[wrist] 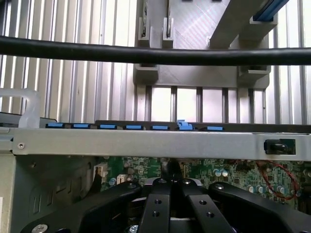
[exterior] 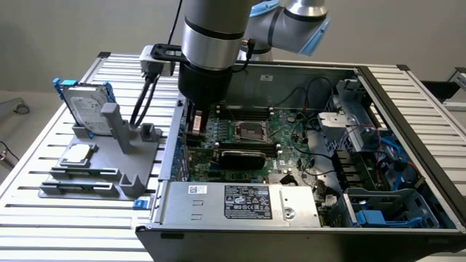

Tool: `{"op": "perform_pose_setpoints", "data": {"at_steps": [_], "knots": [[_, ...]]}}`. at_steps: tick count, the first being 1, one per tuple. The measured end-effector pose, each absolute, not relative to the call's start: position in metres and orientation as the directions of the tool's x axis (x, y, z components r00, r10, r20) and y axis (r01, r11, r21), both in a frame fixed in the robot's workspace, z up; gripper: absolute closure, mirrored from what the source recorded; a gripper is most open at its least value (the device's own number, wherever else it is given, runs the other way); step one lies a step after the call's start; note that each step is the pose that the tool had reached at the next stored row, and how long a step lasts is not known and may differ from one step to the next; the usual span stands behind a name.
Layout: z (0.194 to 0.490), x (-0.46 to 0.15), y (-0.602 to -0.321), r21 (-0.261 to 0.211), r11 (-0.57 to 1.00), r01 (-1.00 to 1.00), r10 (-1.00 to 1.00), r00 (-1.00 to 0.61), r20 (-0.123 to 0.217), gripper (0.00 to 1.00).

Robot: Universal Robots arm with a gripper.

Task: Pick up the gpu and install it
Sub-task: 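Press down on the gpu until it lock into place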

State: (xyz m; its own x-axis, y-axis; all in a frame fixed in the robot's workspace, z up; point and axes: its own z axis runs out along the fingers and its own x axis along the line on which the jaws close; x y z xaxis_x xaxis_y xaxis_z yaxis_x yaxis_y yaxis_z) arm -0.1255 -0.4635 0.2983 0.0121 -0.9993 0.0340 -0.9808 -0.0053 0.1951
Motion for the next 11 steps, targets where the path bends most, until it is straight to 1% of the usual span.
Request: {"op": "perform_pose_setpoints", "data": {"at_steps": [11], "knots": [[0.2985, -0.1255, -0.4634, 0.195, 0.075, -0.978, -0.997, -0.069, 0.035, 0.89]]}}
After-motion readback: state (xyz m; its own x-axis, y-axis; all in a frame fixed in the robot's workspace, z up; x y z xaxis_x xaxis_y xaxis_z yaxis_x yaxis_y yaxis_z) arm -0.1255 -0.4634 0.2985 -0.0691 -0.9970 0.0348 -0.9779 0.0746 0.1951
